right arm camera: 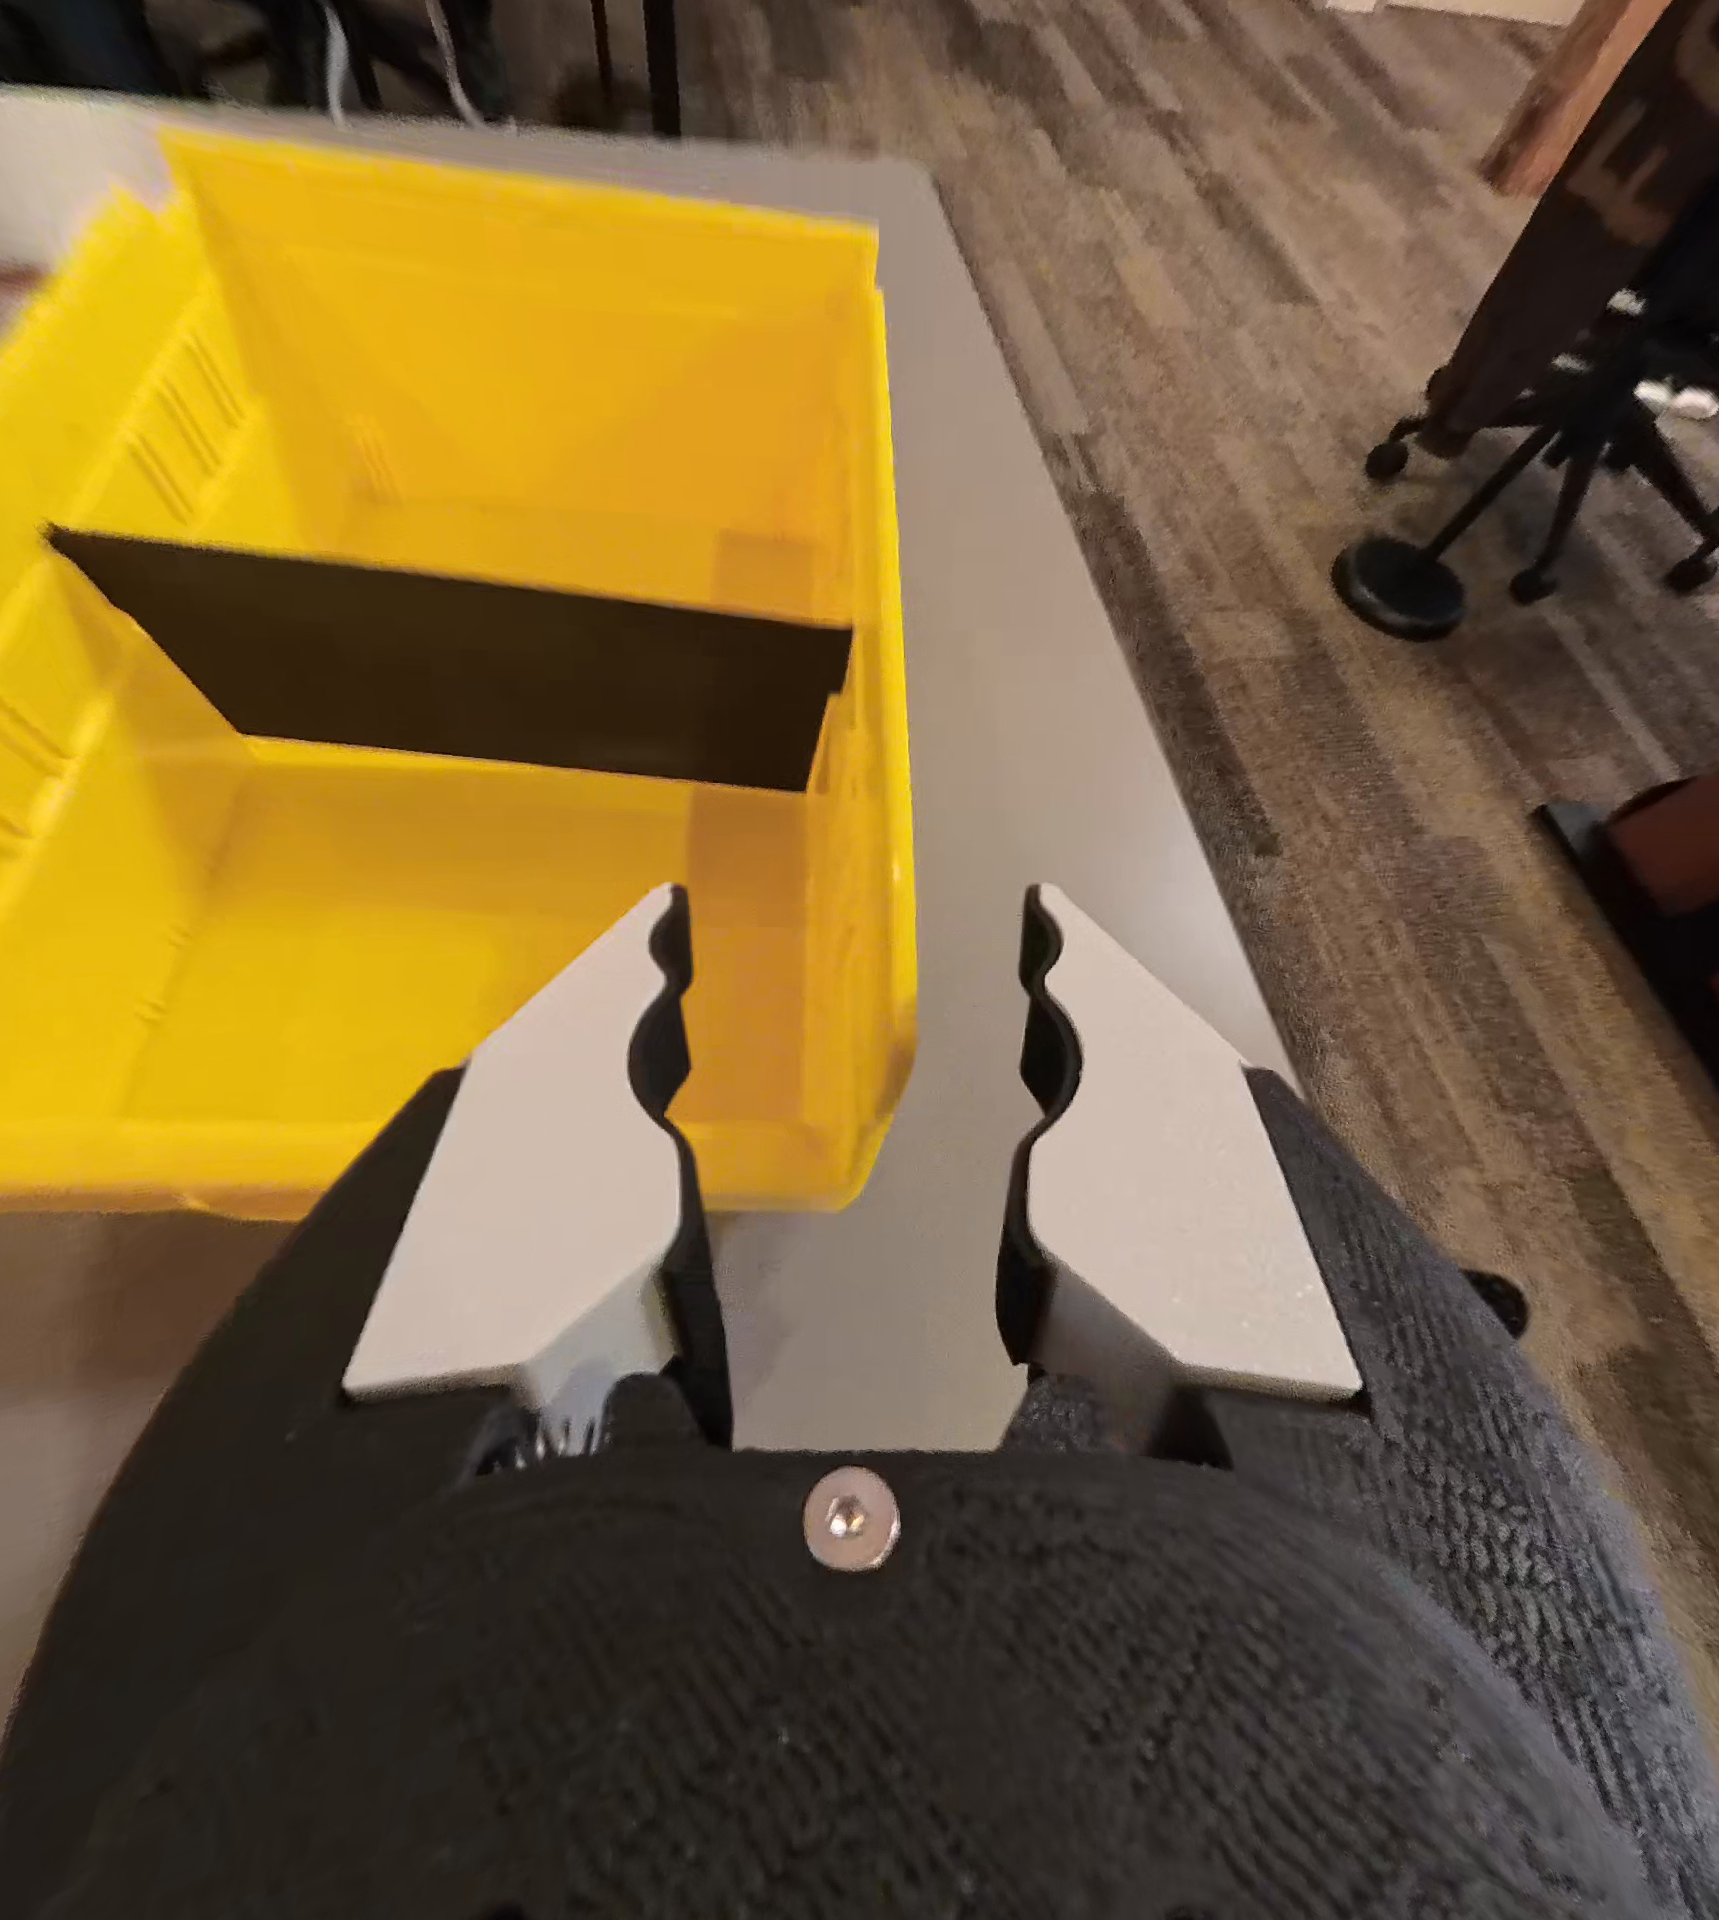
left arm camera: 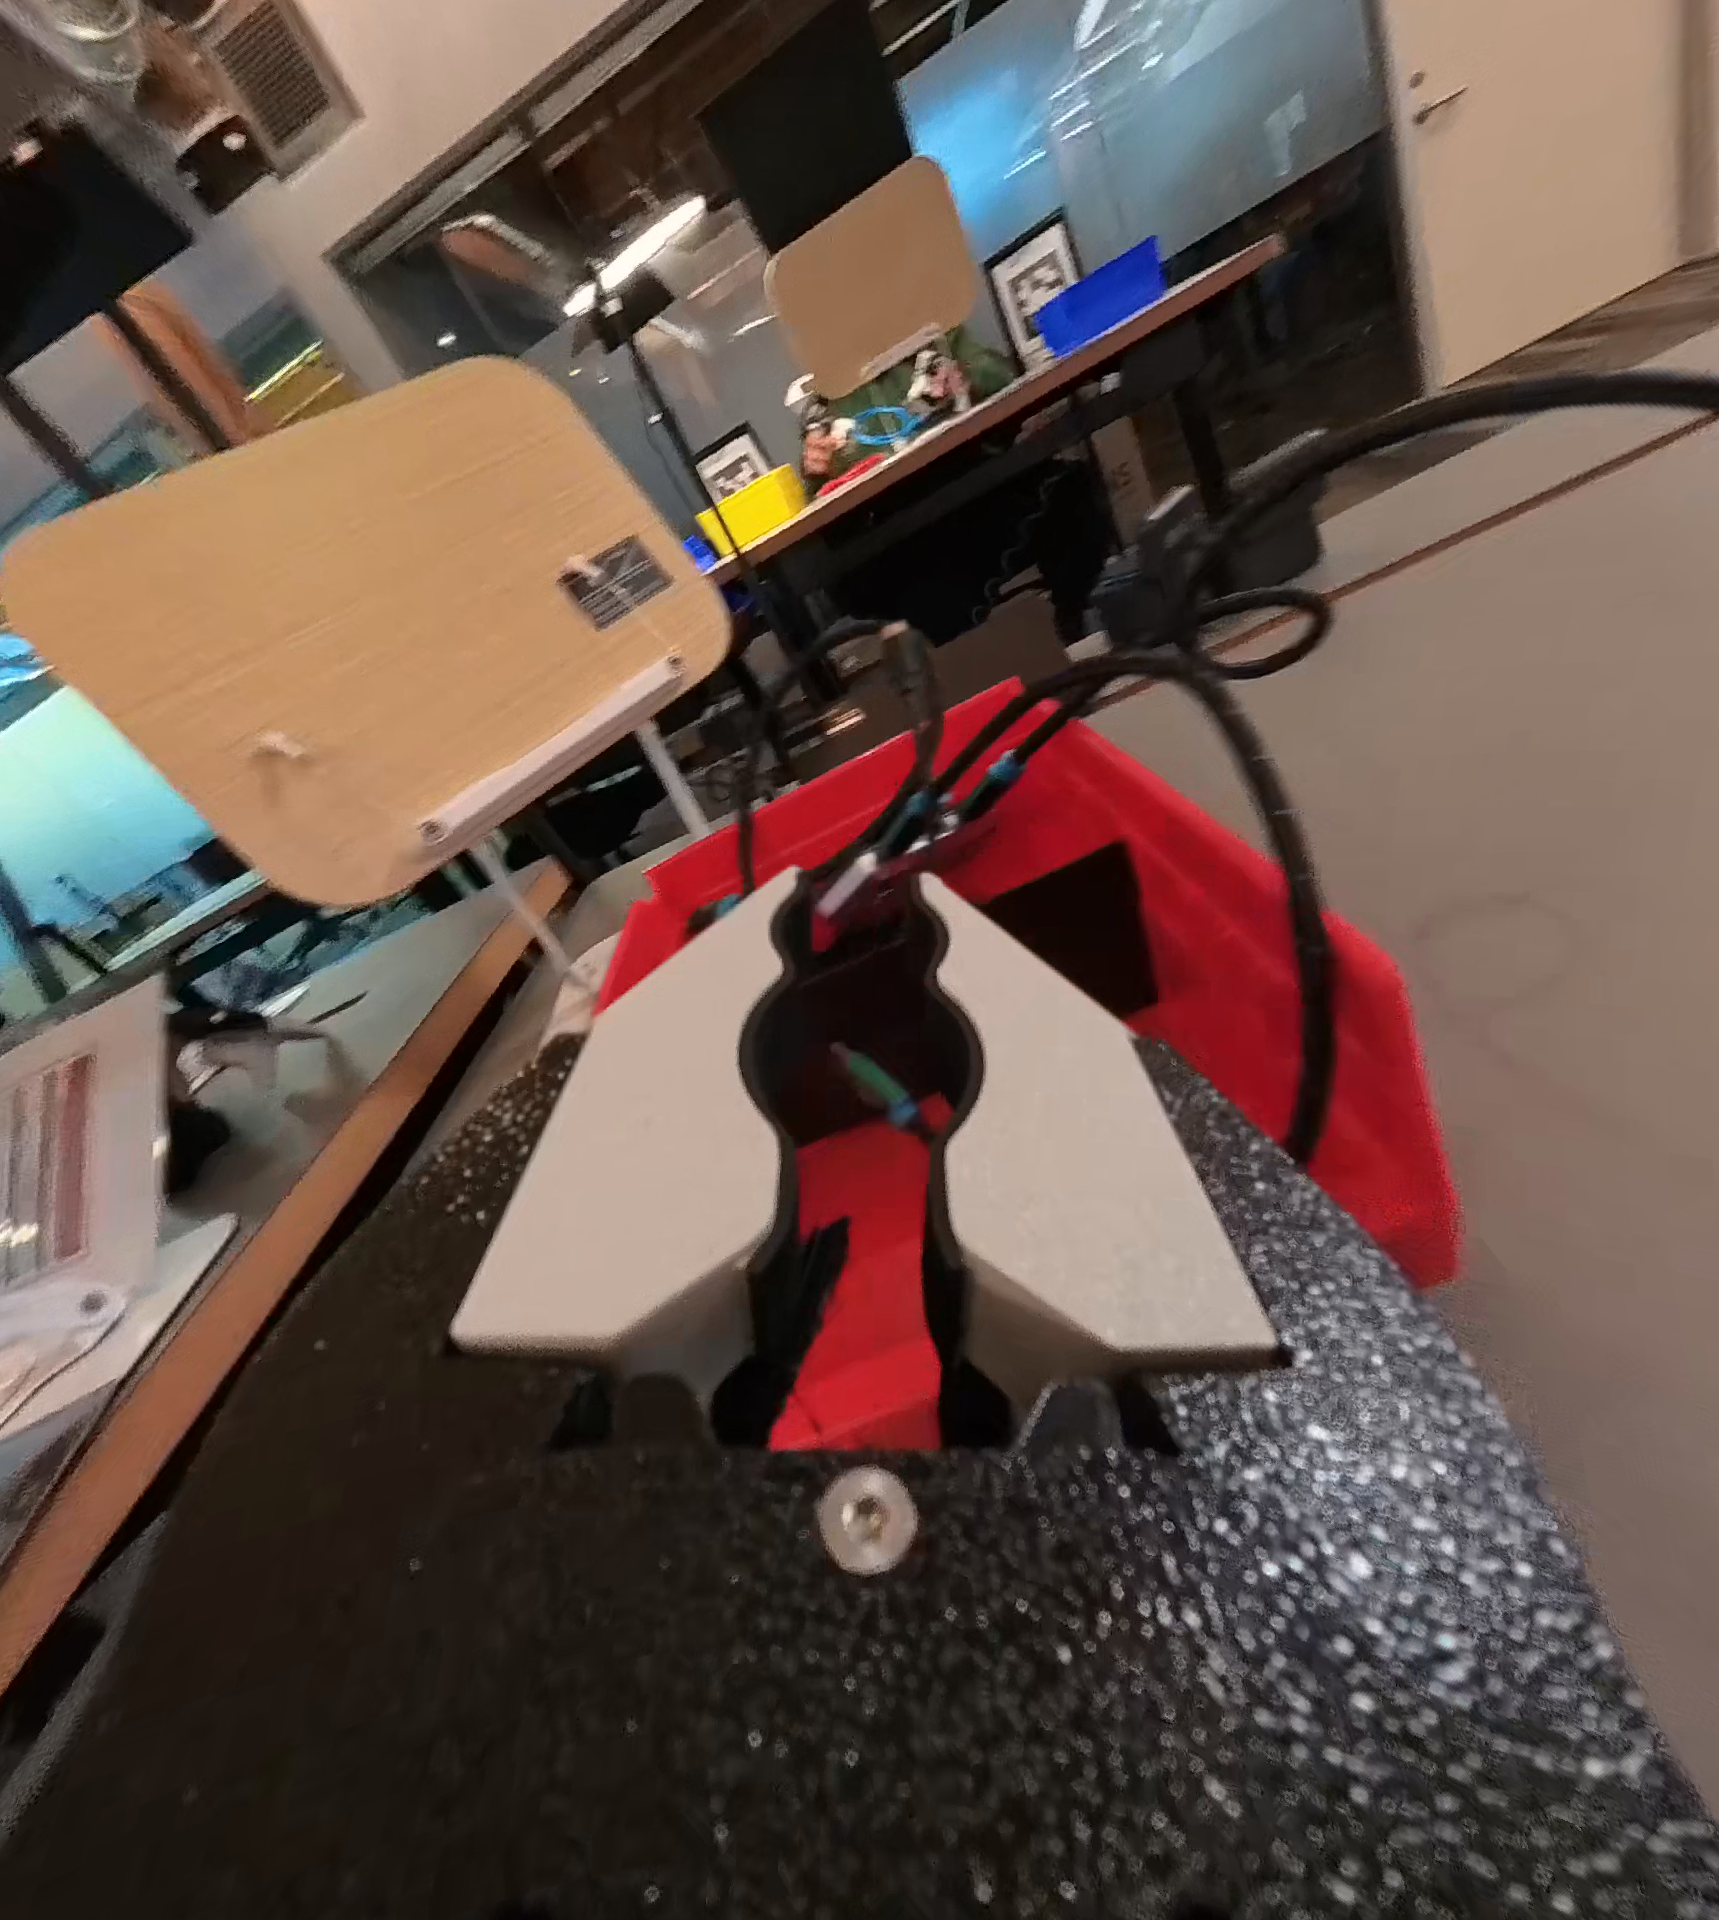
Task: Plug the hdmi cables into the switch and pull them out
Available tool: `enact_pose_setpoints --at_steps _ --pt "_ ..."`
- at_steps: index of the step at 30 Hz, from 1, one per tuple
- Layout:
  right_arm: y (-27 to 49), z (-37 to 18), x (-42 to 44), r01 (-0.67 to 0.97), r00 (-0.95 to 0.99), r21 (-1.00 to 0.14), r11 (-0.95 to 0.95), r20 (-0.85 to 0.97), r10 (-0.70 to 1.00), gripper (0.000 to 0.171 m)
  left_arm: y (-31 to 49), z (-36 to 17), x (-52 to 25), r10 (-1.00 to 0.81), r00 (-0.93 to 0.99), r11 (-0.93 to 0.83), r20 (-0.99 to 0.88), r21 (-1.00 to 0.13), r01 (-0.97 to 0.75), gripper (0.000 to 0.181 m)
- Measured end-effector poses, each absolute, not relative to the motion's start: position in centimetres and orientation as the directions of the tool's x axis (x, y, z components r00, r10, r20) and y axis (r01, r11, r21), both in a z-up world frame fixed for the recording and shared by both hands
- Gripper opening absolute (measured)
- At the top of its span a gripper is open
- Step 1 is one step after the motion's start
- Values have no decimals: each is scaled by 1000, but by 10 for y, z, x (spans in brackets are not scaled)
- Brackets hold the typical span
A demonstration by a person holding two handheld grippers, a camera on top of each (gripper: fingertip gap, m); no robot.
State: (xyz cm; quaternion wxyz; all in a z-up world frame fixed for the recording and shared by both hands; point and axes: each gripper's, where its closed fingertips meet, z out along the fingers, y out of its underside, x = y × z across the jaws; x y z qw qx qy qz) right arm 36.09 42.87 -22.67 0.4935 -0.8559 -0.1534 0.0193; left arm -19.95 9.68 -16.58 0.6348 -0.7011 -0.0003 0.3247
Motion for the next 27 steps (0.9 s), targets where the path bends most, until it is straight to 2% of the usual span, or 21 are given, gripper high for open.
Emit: enact_pose_setpoints --at_steps 2,5,7,9,12,14,17,18,23,27 --pt "423 -205 358 238 953 -879 -413 129 275 63 84 -164 -227 498 739 -229 -454 -891 -393 25" --pt "414 -182 352 290 940 -891 -349 195 281 62 61 -173 -284 619 629 -354 -471 -882 -312 65" --pt "409 -172 347 312 931 -896 -317 221 291 61 57 -193 -312 613 657 -412 -439 -887 -208 75" --pt "405 -164 340 312 925 -904 -291 220 309 60 62 -210 -328 578 726 -417 -371 -900 -128 60" --pt "401 -159 330 311 916 -911 -272 210 343 58 58 -236 -352 563 748 -506 -351 -862 -24 54" --pt "398 -158 323 321 905 -910 -262 213 369 57 61 -237 -353 541 780 -492 -315 -870 -10 48" --pt "397 -157 316 341 891 -906 -250 226 394 55 64 -239 -351 500 810 -504 -306 -864 -15 27" --pt "396 -157 314 348 886 -904 -247 231 403 55 66 -241 -348 474 826 -516 -305 -857 -21 13" --pt "395 -162 303 392 854 -890 -234 257 453 55 59 -241 -348 501 817 -496 -284 -868 2 10" --pt "392 -159 293 402 835 -892 -207 264 482 54 38 -239 -362 537 768 -523 -349 -852 -21 12"
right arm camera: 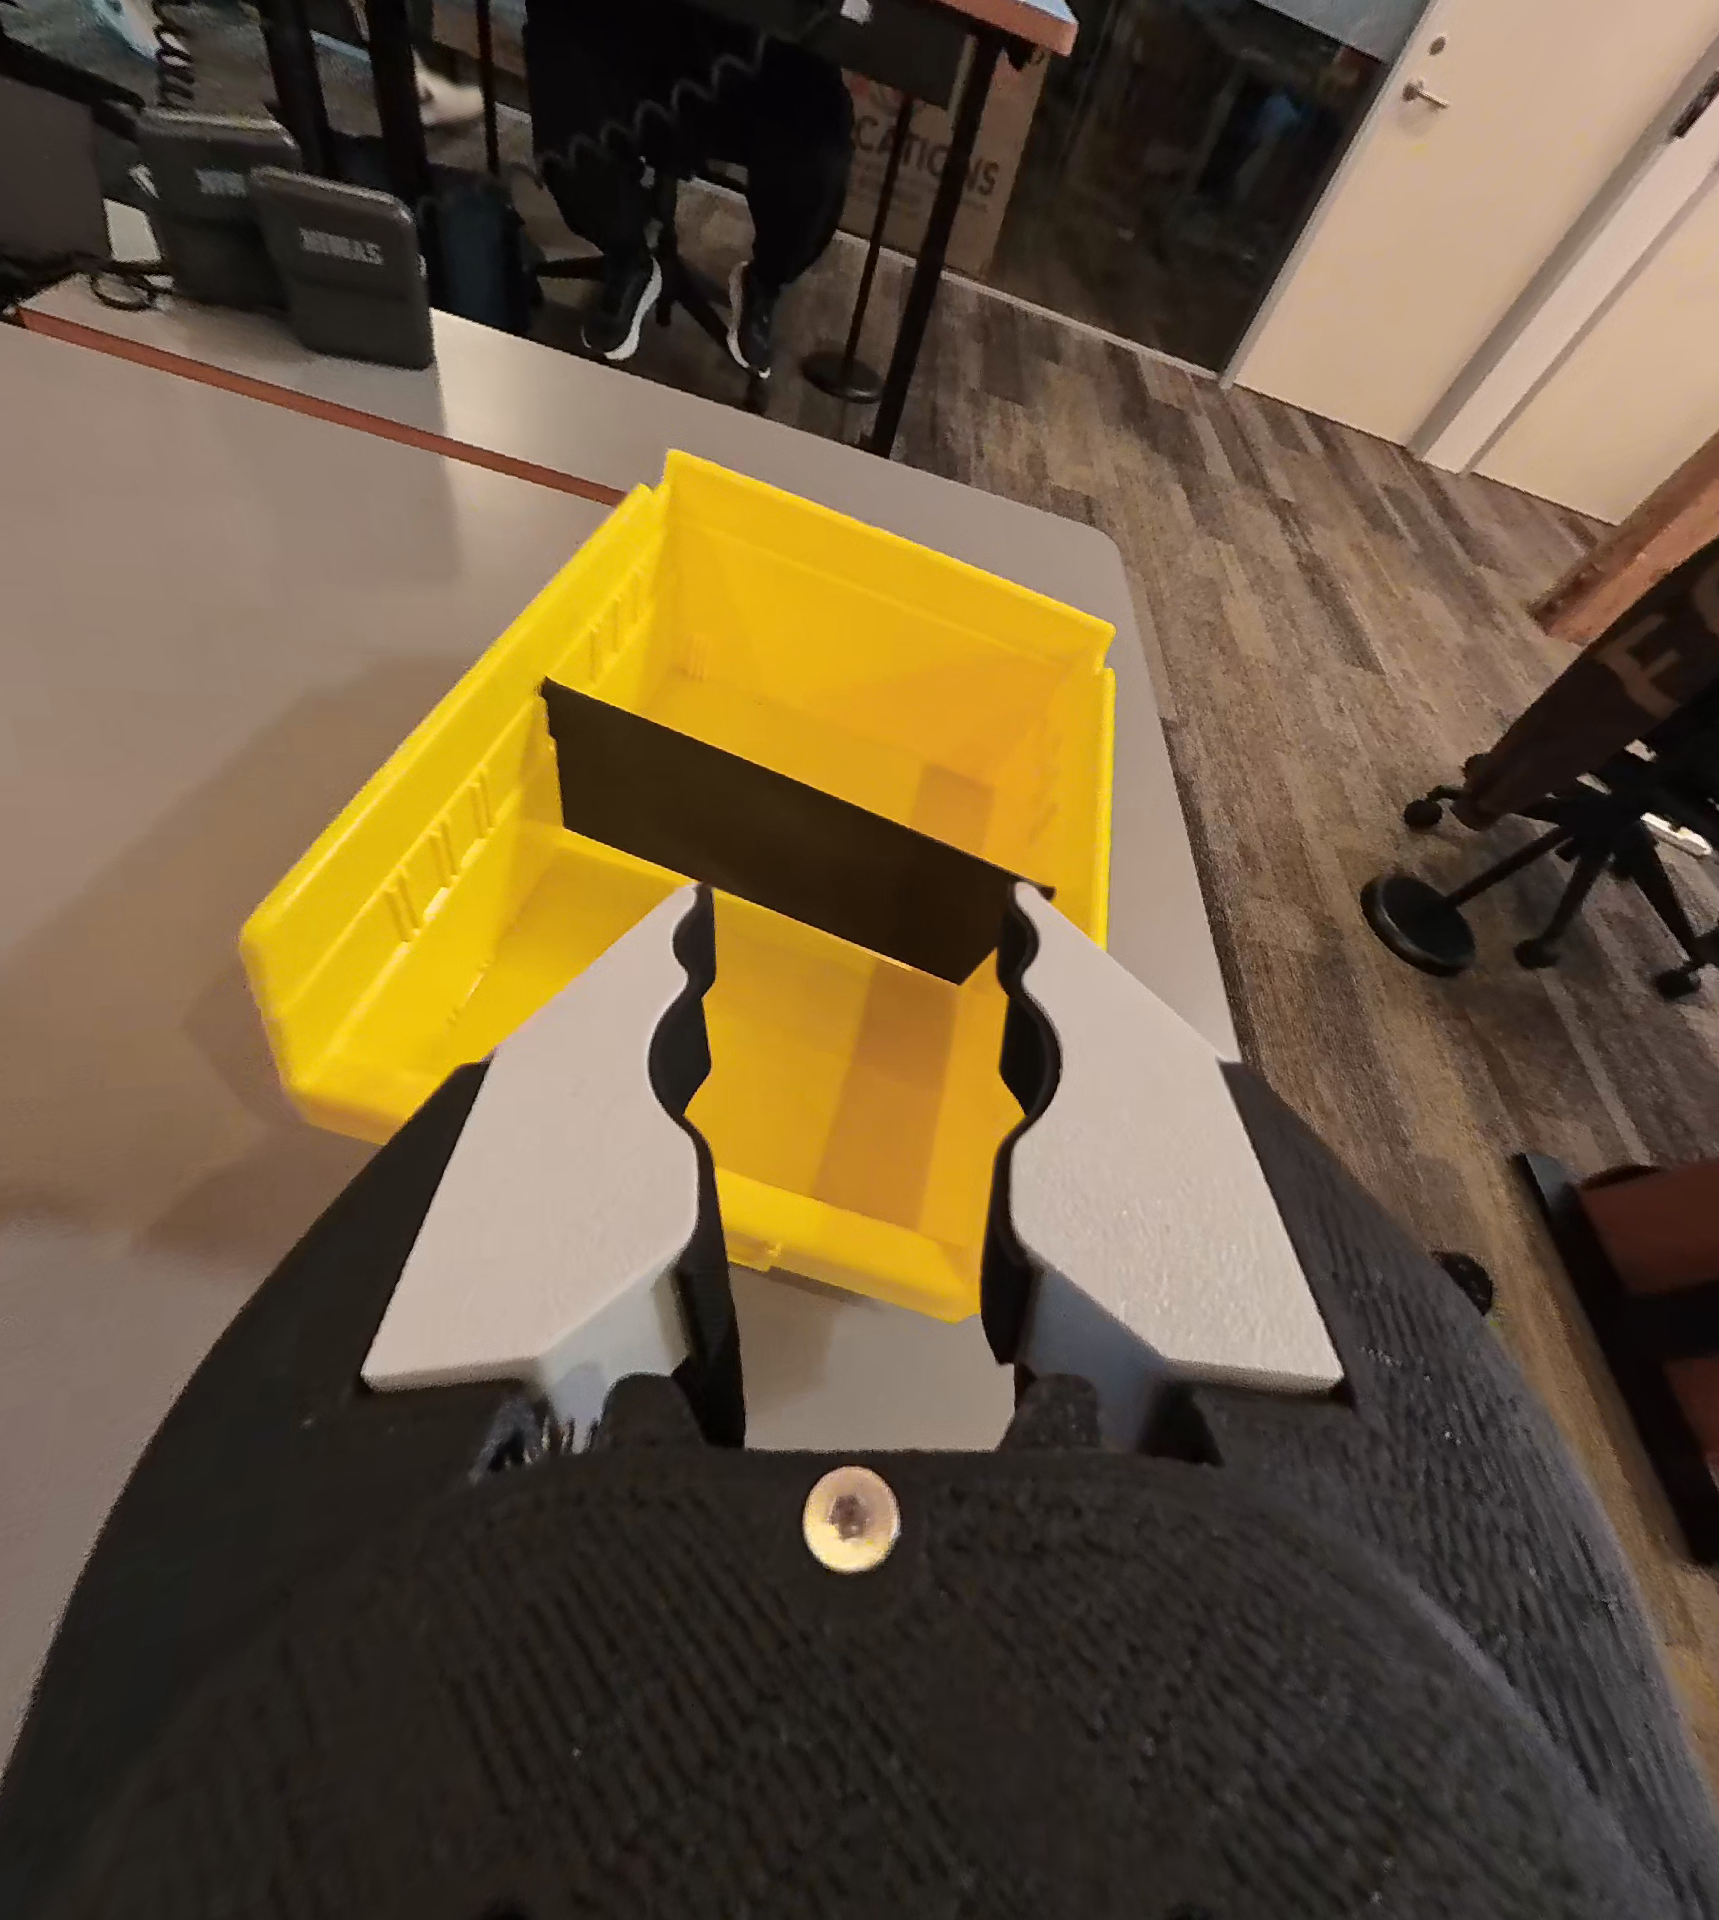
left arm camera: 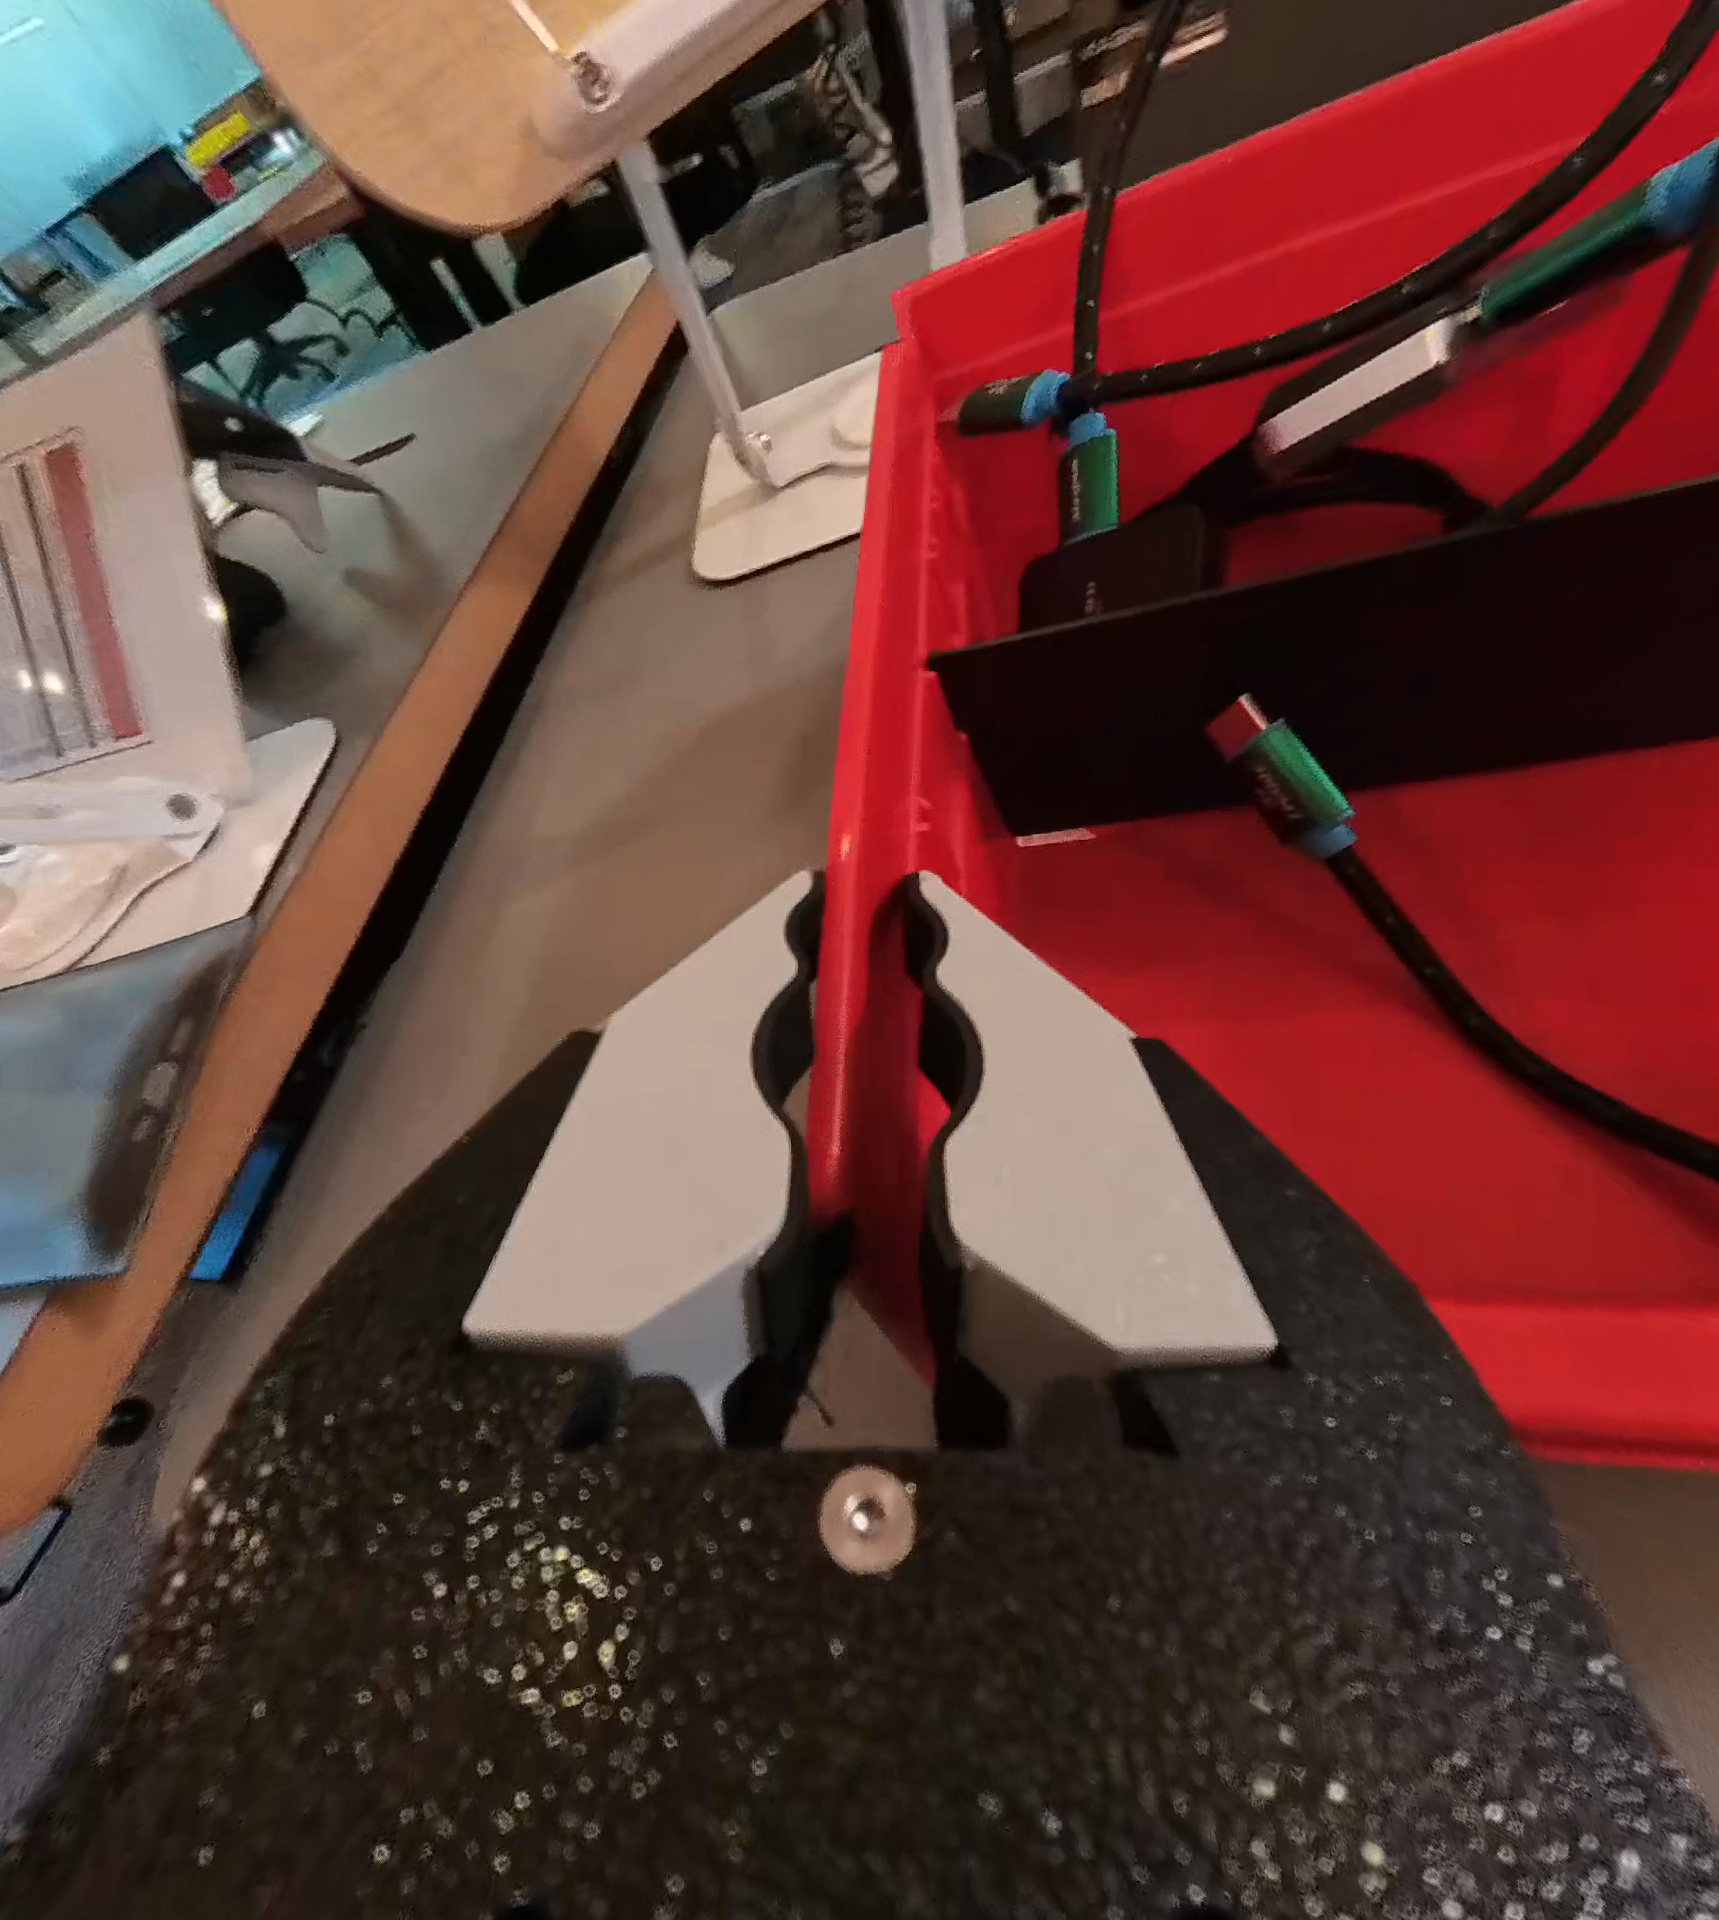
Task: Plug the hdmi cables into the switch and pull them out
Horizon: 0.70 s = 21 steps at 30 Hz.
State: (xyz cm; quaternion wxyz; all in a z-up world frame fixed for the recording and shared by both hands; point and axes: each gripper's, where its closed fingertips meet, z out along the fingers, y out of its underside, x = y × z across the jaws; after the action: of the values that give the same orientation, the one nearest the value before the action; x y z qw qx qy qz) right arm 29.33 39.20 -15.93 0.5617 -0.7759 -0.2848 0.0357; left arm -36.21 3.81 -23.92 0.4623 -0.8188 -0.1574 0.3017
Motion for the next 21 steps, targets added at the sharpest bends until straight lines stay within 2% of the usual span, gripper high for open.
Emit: enact_pose_setpoints --at_steps 3,6,9,11,14,16,21 --pt "390 -156 285 399 829 -897 -191 264 493 53 23 -238 -374 564 749 -523 -347 -852 -1 15" --pt "388 -154 274 403 816 -899 -173 268 512 53 10 -207 -380 614 649 -509 -448 -854 -107 54" --pt "388 -154 266 416 804 -895 -161 280 524 53 39 -165 -347 495 688 -412 -531 -841 -352 45" --pt "386 -154 260 425 793 -892 -153 285 538 53 70 -155 -320 328 697 -396 -638 -762 -512 43" --pt "385 -155 254 440 779 -886 -144 298 551 53 112 -161 -301 67 566 -434 -821 -535 -725 47" --pt "384 -154 251 445 771 -886 -133 303 559 52 136 -176 -299 -97 475 -429 -874 -394 -813 48" --pt "382 -151 248 427 765 -896 -120 288 576 52 163 -214 -322 -336 482 -481 -809 -293 -827 43"
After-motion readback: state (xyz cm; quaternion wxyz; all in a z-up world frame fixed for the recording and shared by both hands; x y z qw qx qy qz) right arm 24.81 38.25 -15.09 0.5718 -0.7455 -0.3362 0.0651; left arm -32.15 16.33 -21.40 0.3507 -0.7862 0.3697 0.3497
